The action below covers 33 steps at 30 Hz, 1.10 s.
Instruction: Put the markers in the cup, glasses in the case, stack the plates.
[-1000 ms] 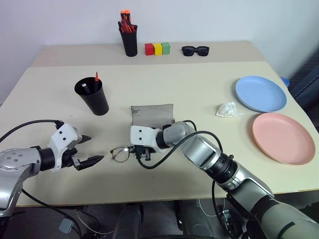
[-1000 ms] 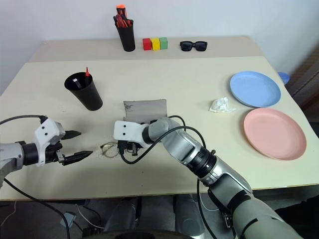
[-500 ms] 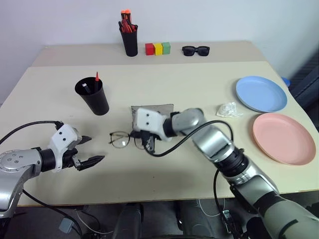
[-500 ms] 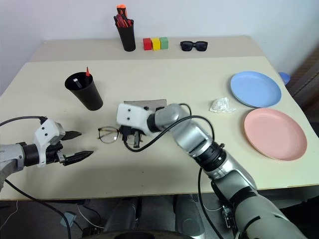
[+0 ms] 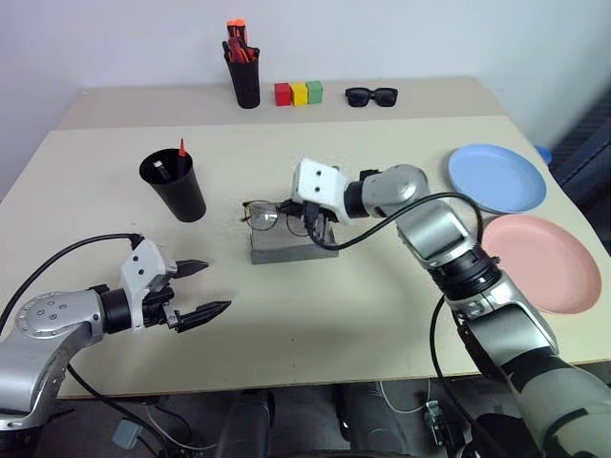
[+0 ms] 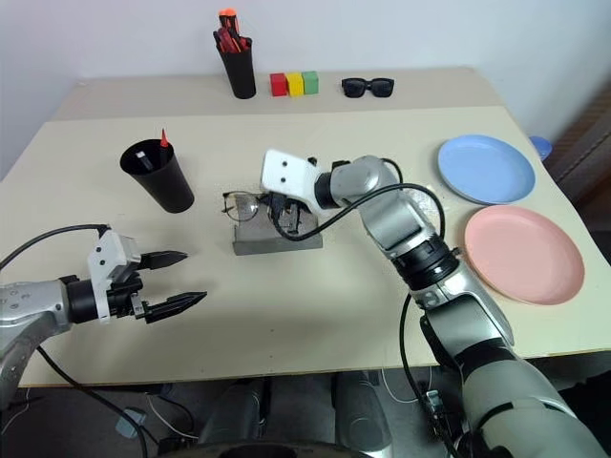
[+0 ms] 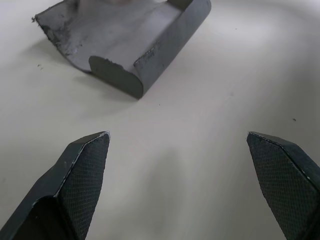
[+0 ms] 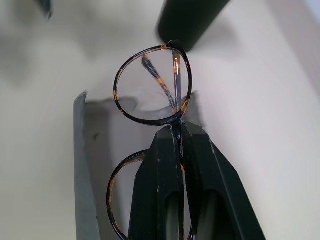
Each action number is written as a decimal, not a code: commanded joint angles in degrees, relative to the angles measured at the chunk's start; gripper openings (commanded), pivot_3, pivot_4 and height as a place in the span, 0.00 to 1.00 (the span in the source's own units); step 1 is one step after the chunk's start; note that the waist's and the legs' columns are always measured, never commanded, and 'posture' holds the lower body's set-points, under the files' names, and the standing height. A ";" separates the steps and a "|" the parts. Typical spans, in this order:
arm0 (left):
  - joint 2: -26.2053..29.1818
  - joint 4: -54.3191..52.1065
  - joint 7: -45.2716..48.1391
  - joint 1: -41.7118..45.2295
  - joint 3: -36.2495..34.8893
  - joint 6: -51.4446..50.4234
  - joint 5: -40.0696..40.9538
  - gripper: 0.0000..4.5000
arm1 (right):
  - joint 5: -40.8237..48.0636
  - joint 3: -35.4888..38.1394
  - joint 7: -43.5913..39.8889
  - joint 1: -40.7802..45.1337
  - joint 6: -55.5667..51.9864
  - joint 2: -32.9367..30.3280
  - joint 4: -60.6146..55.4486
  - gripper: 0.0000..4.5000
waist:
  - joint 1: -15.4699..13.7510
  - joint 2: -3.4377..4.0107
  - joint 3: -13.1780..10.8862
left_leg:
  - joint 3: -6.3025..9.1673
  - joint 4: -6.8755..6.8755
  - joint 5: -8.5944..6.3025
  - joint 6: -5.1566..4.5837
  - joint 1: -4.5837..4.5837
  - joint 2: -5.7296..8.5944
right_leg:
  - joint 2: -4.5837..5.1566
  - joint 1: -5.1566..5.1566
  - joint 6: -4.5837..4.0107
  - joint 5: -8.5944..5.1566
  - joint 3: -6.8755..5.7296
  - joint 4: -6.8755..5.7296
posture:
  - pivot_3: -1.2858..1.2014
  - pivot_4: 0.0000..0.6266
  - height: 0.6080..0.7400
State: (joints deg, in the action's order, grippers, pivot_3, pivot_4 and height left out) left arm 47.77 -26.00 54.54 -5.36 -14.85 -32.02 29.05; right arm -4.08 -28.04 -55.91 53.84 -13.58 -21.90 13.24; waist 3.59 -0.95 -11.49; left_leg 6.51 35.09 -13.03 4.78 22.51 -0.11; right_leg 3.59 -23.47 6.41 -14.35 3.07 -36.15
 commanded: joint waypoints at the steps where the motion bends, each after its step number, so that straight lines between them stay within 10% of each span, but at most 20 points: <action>1: 0.02 -0.67 -0.72 -0.05 -0.91 0.51 0.33 1.00 | -3.49 -0.98 0.51 1.08 11.89 -0.14 4.59 0.01 | 0.23 0.00 0.00 | 0.00 0.00 0.00 0.00 0.00 0.00 | 0.00 0.00 0.01 0.00 0.00 0.00 | 0.52 0.24 1.00; 11: -0.17 -1.33 -3.23 -0.48 -1.44 -1.20 1.49 1.00 | -5.22 0.00 -2.86 0.02 16.26 0.53 9.02 0.01 | 0.38 0.00 0.00 | 0.01 0.01 0.00 0.00 -0.02 0.00 | -0.01 0.00 0.02 0.01 0.00 -0.05 | 0.52 0.24 1.00; 18: -1.15 1.34 -5.56 4.71 -0.72 -2.94 2.82 1.00 | -5.28 3.79 -0.40 -0.25 11.80 -0.09 5.20 0.76 | 0.17 0.02 -0.01 | 0.02 0.02 0.00 0.00 -0.02 0.00 | -0.01 0.02 0.00 0.00 0.00 -0.05 | 0.52 0.24 1.00; 20: -2.23 2.94 -6.79 8.77 -0.75 -5.50 4.93 1.00 | -4.10 6.04 -0.22 -1.07 9.71 -1.28 1.92 0.76 | 0.15 0.02 -0.01 | 0.02 0.03 0.00 0.00 -0.01 0.00 | -0.02 0.02 0.01 0.01 0.00 -0.05 | 0.52 0.24 1.00; 25: -7.11 8.55 -10.54 24.75 5.47 -9.84 5.30 0.50 | -0.23 11.82 -1.79 -7.58 4.31 -6.66 -10.23 0.77 | -1.44 0.01 -0.01 | 0.06 0.04 0.00 0.00 0.00 0.01 | -0.02 0.07 0.18 0.09 -0.02 -0.02 | 0.52 0.24 1.00; 33: -19.32 31.65 -14.17 50.54 22.93 -3.23 -9.97 0.50 | 9.84 22.99 -1.86 -24.66 -10.63 -15.24 -34.51 0.77 | -2.39 0.00 0.01 | 0.08 0.13 0.00 0.00 0.02 0.10 | 0.00 0.14 0.25 0.09 -0.03 0.05 | 0.52 0.24 1.00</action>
State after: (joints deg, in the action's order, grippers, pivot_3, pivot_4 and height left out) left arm 28.66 2.59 40.37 42.94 6.44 -38.22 22.34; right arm 2.79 -8.80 -58.72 30.37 -21.14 -36.53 -16.11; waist 1.20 -0.95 -11.48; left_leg 6.60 35.20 -13.03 4.78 22.53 -0.01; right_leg 3.60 -23.33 6.67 -14.26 3.04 -36.11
